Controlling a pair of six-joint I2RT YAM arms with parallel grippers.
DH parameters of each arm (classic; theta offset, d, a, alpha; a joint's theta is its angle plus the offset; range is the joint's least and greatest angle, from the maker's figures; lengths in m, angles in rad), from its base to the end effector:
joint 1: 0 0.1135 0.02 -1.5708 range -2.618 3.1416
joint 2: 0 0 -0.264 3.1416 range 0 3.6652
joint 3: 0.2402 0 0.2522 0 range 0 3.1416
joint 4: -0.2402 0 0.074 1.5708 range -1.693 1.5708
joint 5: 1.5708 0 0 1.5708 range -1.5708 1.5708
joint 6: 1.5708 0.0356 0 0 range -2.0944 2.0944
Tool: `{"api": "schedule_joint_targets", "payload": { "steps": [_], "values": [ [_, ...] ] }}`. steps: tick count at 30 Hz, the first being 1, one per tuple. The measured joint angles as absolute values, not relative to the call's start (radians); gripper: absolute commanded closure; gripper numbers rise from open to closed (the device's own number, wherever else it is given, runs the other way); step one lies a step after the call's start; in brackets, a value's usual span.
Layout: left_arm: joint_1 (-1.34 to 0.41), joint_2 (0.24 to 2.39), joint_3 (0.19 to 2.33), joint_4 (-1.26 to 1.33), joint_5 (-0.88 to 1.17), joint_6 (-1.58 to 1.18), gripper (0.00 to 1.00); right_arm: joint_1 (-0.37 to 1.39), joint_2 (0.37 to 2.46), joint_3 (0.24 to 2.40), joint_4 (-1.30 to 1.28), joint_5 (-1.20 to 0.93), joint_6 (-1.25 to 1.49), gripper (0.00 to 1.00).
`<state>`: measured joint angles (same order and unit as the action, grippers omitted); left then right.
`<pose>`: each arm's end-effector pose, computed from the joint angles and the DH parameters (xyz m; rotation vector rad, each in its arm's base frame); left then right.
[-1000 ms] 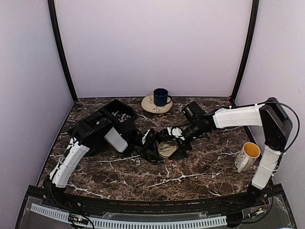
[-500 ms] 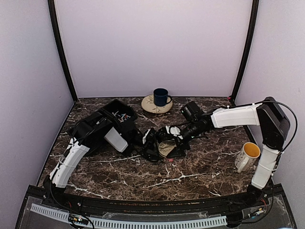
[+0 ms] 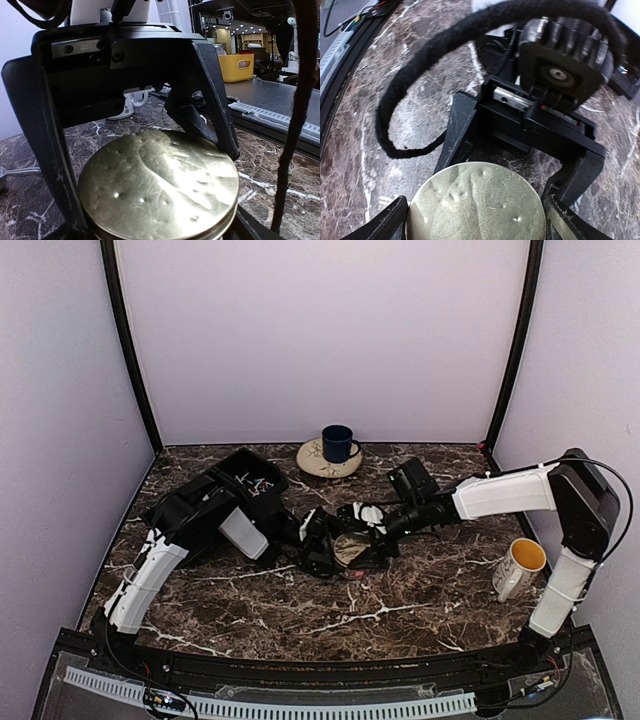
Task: Pack the candies
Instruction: Screw the box lid onto the packing box.
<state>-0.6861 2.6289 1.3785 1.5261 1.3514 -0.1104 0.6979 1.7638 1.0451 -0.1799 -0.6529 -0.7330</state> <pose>0.3361 -0.3201 0.0517 1.5287 0.7737 -1.4717 0.2606 0.2468 0.1764 -1.7535 1.5935 0.7821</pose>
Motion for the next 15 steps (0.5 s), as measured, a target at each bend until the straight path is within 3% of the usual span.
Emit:
{"api": "schedule_joint_targets", "payload": {
  "steps": [15],
  "values": [
    [-0.678,2.619,1.367,1.513,1.232,-0.111,0.33,0.744,1.668,0.803,0.269,-0.374,-0.332,0.12]
  ]
}}
